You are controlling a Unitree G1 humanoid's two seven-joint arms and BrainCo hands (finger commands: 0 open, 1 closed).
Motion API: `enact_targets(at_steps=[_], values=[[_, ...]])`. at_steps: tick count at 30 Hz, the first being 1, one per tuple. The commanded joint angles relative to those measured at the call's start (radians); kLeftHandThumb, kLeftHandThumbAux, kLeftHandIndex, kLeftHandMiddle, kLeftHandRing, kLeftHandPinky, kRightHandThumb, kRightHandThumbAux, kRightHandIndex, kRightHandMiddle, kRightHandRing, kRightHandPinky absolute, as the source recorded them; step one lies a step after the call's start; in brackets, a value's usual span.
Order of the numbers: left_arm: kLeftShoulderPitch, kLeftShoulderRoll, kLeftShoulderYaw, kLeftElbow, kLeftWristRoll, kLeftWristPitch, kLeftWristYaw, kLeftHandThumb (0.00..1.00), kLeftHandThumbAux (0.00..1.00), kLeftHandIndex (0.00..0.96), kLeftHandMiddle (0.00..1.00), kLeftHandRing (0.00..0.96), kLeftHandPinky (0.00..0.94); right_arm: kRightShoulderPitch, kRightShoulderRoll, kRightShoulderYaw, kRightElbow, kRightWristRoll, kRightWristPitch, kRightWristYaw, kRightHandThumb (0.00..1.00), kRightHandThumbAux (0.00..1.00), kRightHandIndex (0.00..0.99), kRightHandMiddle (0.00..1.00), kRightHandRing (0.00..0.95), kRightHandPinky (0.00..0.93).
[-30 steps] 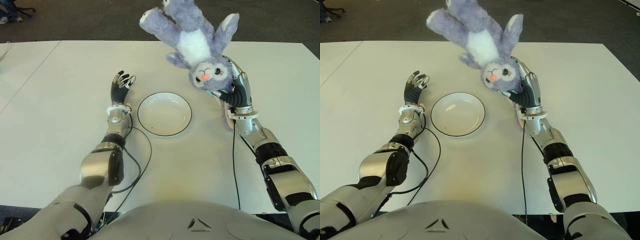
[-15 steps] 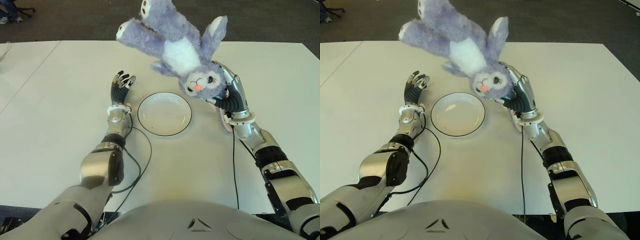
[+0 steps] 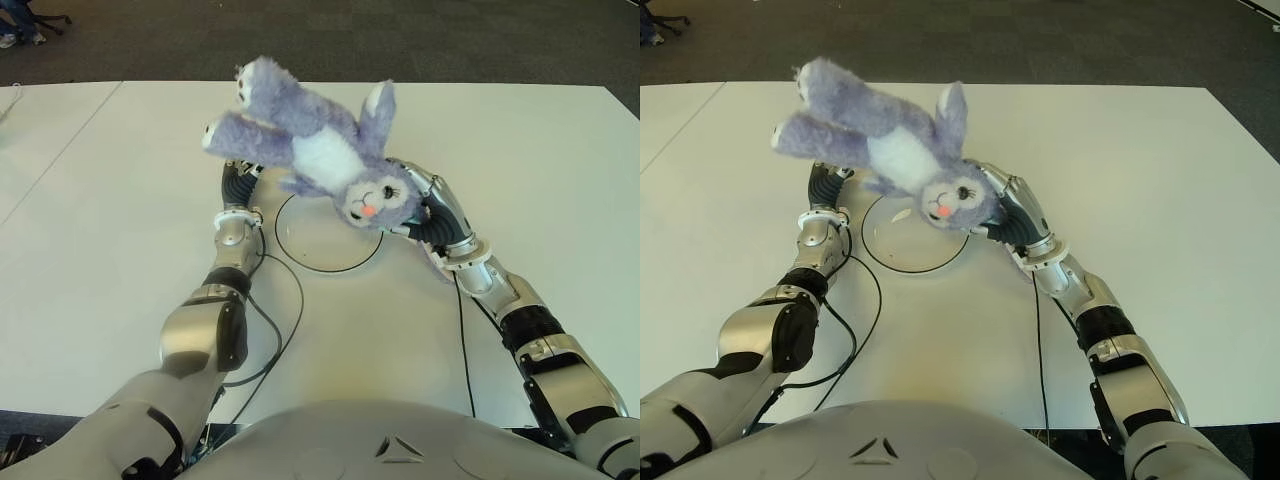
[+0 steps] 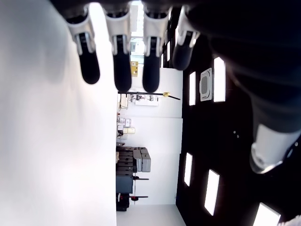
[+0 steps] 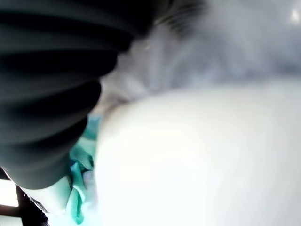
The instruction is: Put the doll into the plate.
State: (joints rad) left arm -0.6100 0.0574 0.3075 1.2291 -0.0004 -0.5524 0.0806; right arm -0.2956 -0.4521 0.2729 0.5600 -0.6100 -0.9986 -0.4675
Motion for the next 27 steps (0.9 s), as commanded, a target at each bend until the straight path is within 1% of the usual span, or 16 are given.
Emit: enact_targets(at_steps=[1, 5, 8, 12, 19, 23, 27], values=[[0.186, -0.045, 0.013, 0.128, -0.010, 0.118, -0.020, 0.000, 0.585, 0.156, 0.245, 0.242, 0.225, 0.073, 0.011, 0.022, -0.071, 0.042, 0.055, 0.121, 0.704, 0.715, 0.439, 0.875, 0.882, 0.881], [0.185, -0.048, 0.011, 0.128, -0.008, 0.118, -0.015, 0.000, 0.585, 0.154, 0.242, 0.240, 0.221, 0.092, 0.014, 0.022, -0.098, 0.047, 0.078, 0.171, 0.703, 0.715, 0.438, 0.883, 0.886, 0.888], [0.185, -0.048, 0.006, 0.128, -0.002, 0.119, -0.006, 0.000, 0.584, 0.151, 0.238, 0.236, 0.223, 0.107, 0.027, 0.032, -0.106, 0.039, 0.103, 0.202, 0.703, 0.715, 0.438, 0.889, 0.887, 0.889], [0.183, -0.050, 0.006, 0.128, -0.003, 0.124, -0.005, 0.000, 0.589, 0.155, 0.245, 0.240, 0.229, 0.112, 0.056, 0.053, -0.068, 0.005, 0.125, 0.204, 0.703, 0.715, 0.438, 0.892, 0.888, 0.890], [0.182, -0.051, 0.013, 0.129, -0.009, 0.126, -0.013, 0.000, 0.589, 0.155, 0.241, 0.238, 0.219, 0.132, 0.068, 0.082, -0.061, -0.002, 0.160, 0.254, 0.702, 0.715, 0.438, 0.898, 0.890, 0.889], [0.182, -0.052, 0.014, 0.128, -0.010, 0.124, -0.011, 0.000, 0.589, 0.157, 0.242, 0.240, 0.233, 0.137, 0.092, 0.099, -0.024, -0.016, 0.184, 0.254, 0.703, 0.715, 0.438, 0.896, 0.889, 0.888], [0.182, -0.055, 0.015, 0.128, -0.011, 0.123, -0.010, 0.000, 0.585, 0.158, 0.245, 0.244, 0.236, 0.135, 0.094, 0.105, -0.014, -0.016, 0.212, 0.263, 0.703, 0.715, 0.438, 0.890, 0.886, 0.887]])
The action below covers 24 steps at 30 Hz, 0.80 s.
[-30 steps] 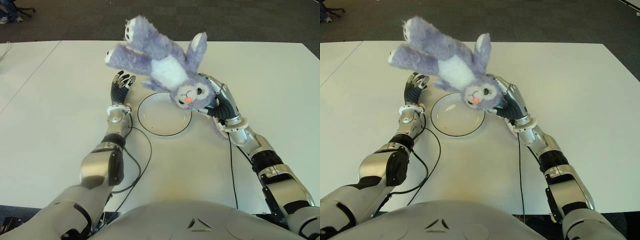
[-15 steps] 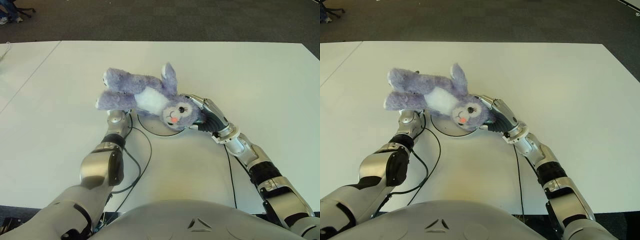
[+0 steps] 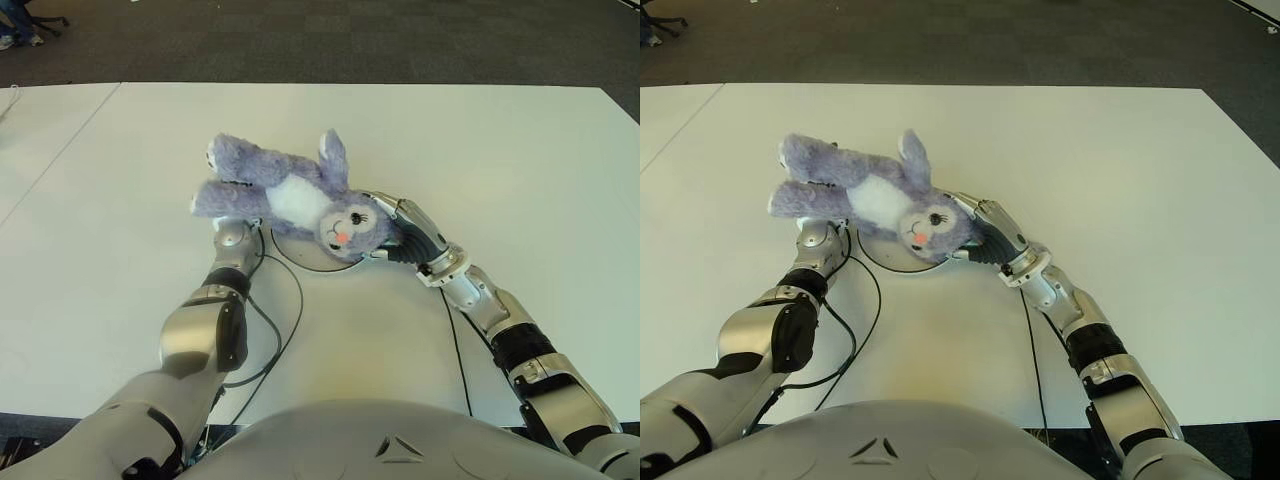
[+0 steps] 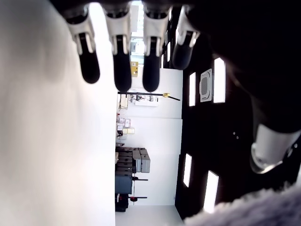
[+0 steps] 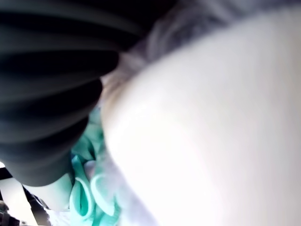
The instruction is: Put the doll into the plate.
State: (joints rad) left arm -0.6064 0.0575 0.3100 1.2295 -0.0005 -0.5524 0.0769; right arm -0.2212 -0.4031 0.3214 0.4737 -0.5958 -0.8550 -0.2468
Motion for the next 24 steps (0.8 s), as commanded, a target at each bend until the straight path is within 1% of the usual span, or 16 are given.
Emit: enact_targets(at_steps=[1, 13, 18, 23, 24], values=[[0.178, -0.055, 0.012, 0.128, -0.010, 0.123, -0.005, 0.000, 0.586, 0.157, 0.246, 0.246, 0.241, 0.059, 0.045, 0.058, 0.073, -0.031, 0.073, 0.044, 0.703, 0.715, 0.438, 0.886, 0.883, 0.883], [0.179, -0.057, 0.006, 0.127, -0.005, 0.124, 0.002, 0.000, 0.600, 0.153, 0.247, 0.254, 0.242, 0.060, 0.038, 0.062, 0.062, -0.021, 0.132, 0.072, 0.708, 0.711, 0.440, 0.871, 0.878, 0.890], [0.178, -0.057, 0.006, 0.128, -0.004, 0.129, 0.004, 0.000, 0.600, 0.150, 0.244, 0.250, 0.239, 0.054, 0.040, 0.059, 0.066, -0.012, 0.126, 0.068, 0.710, 0.710, 0.441, 0.858, 0.872, 0.884], [0.177, -0.057, 0.002, 0.128, -0.001, 0.137, 0.013, 0.000, 0.604, 0.152, 0.243, 0.248, 0.233, 0.038, 0.048, 0.059, 0.102, -0.013, 0.101, 0.041, 0.705, 0.709, 0.428, 0.818, 0.838, 0.851], [0.177, -0.057, 0.002, 0.128, 0.000, 0.136, 0.013, 0.000, 0.602, 0.156, 0.244, 0.246, 0.229, 0.034, 0.050, 0.059, 0.113, -0.012, 0.095, 0.036, 0.694, 0.710, 0.420, 0.687, 0.733, 0.748]])
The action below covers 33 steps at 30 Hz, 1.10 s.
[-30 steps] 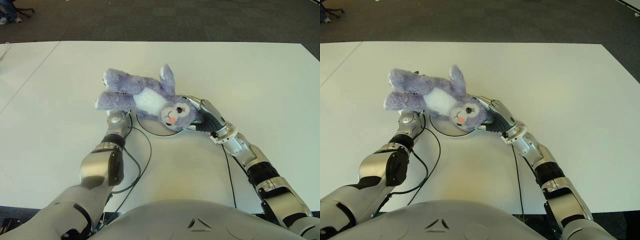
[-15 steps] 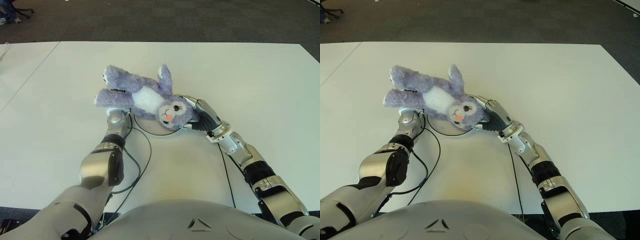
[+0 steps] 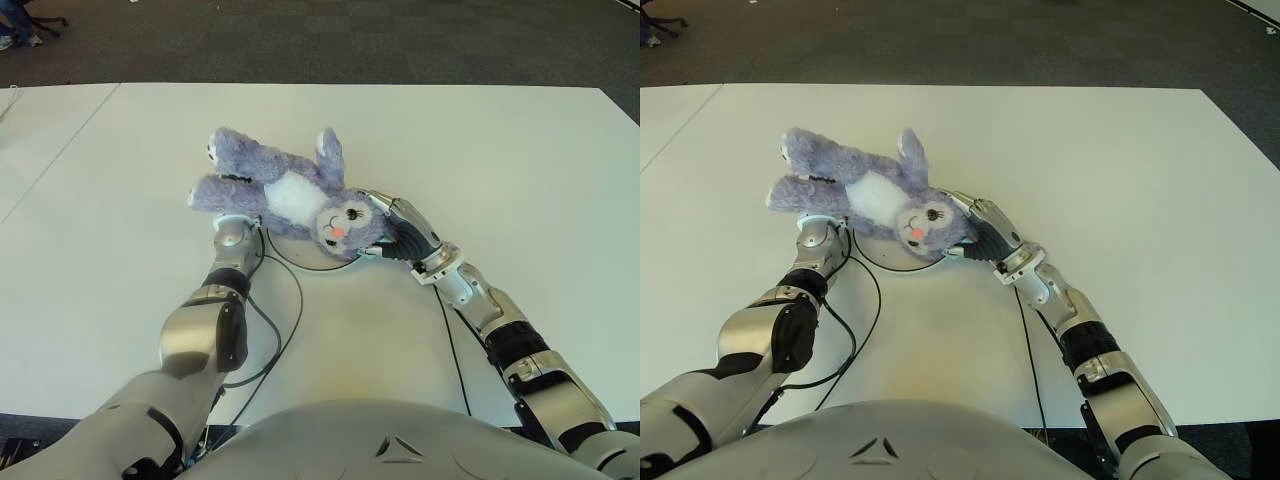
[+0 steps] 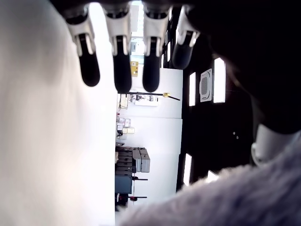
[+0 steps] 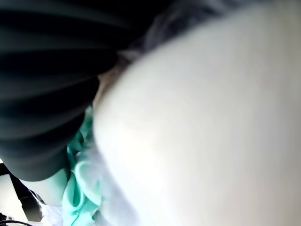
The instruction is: Put the doll into the plate.
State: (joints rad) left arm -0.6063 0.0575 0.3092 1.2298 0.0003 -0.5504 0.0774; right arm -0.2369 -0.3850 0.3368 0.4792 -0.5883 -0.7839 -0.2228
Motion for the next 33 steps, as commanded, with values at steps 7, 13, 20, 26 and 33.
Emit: enact_targets(at_steps=[7, 13, 20, 26, 33], values=[[0.178, -0.056, -0.001, 0.128, 0.003, 0.127, 0.012, 0.000, 0.603, 0.157, 0.239, 0.238, 0.226, 0.040, 0.032, 0.044, 0.142, -0.032, 0.017, -0.014, 0.390, 0.516, 0.079, 0.226, 0.309, 0.391], [0.179, -0.055, -0.007, 0.128, 0.008, 0.123, 0.016, 0.000, 0.606, 0.157, 0.231, 0.235, 0.231, 0.028, 0.018, 0.045, 0.139, -0.067, 0.024, -0.055, 0.214, 0.455, 0.000, 0.001, 0.021, 0.061], [0.180, -0.058, 0.000, 0.127, -0.003, 0.109, -0.001, 0.000, 0.594, 0.165, 0.225, 0.231, 0.246, -0.012, -0.007, 0.049, 0.160, -0.098, 0.037, -0.074, 0.184, 0.381, 0.000, 0.000, 0.000, 0.000], [0.178, -0.057, 0.001, 0.127, -0.003, 0.117, 0.002, 0.000, 0.591, 0.165, 0.227, 0.236, 0.256, -0.052, -0.016, 0.053, 0.207, -0.112, 0.039, -0.094, 0.161, 0.385, 0.000, 0.000, 0.000, 0.000], [0.176, -0.056, -0.004, 0.128, 0.003, 0.131, 0.012, 0.000, 0.587, 0.152, 0.232, 0.241, 0.241, -0.109, -0.019, 0.049, 0.279, -0.112, 0.053, -0.122, 0.099, 0.360, 0.000, 0.000, 0.000, 0.000]])
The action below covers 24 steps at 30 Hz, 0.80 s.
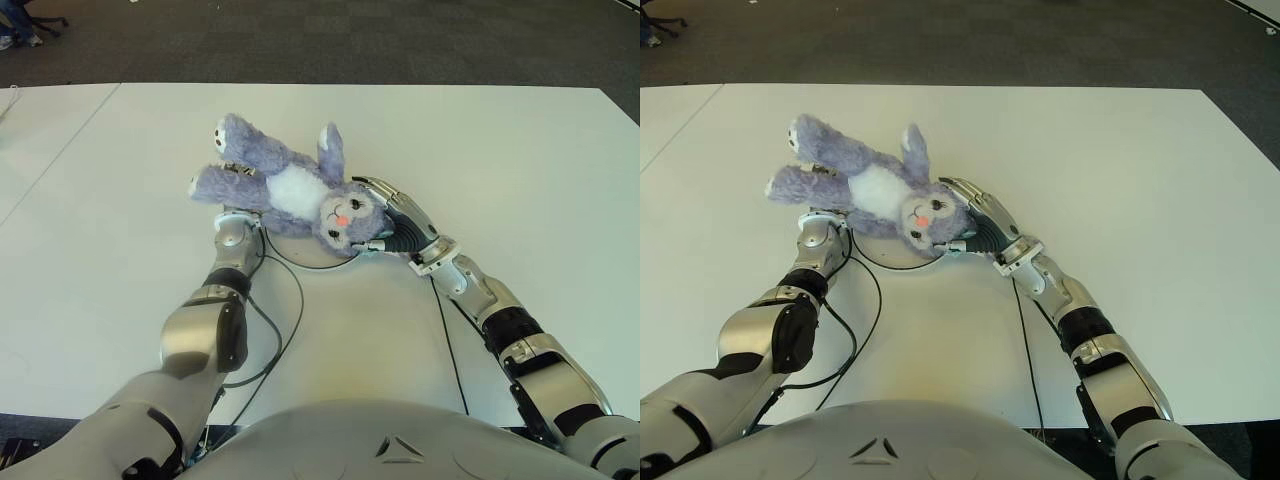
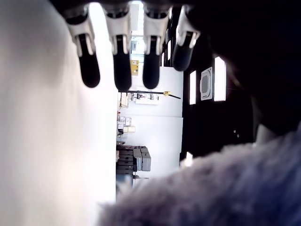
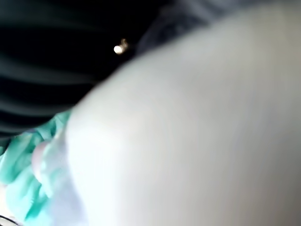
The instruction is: Put the doll into the plate.
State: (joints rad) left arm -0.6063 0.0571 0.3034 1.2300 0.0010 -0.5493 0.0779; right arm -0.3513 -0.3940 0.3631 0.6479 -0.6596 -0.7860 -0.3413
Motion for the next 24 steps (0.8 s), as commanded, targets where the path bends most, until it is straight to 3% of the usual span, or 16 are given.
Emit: enact_targets(at_steps=[1, 7, 14, 24], values=[[0.176, -0.056, 0.001, 0.128, 0.002, 0.130, 0.012, 0.000, 0.589, 0.150, 0.234, 0.243, 0.242, 0.000, -0.011, 0.023, 0.118, -0.038, 0.056, -0.004, 0.089, 0.352, 0.000, 0.000, 0.000, 0.000], [0.176, -0.055, 0.003, 0.127, 0.000, 0.119, 0.002, 0.000, 0.585, 0.147, 0.229, 0.236, 0.241, -0.062, -0.013, -0.002, 0.221, 0.019, 0.069, 0.039, 0.073, 0.322, 0.000, 0.000, 0.000, 0.000], [0.178, -0.057, 0.002, 0.127, 0.001, 0.118, 0.006, 0.000, 0.591, 0.156, 0.223, 0.234, 0.250, -0.190, -0.002, -0.057, 0.402, 0.134, 0.014, 0.115, 0.041, 0.282, 0.000, 0.000, 0.000, 0.000], [0.178, -0.058, -0.001, 0.128, 0.002, 0.124, 0.016, 0.000, 0.598, 0.163, 0.240, 0.239, 0.227, -0.261, -0.005, -0.175, 0.508, 0.310, -0.027, 0.249, 0.055, 0.283, 0.000, 0.000, 0.000, 0.000]])
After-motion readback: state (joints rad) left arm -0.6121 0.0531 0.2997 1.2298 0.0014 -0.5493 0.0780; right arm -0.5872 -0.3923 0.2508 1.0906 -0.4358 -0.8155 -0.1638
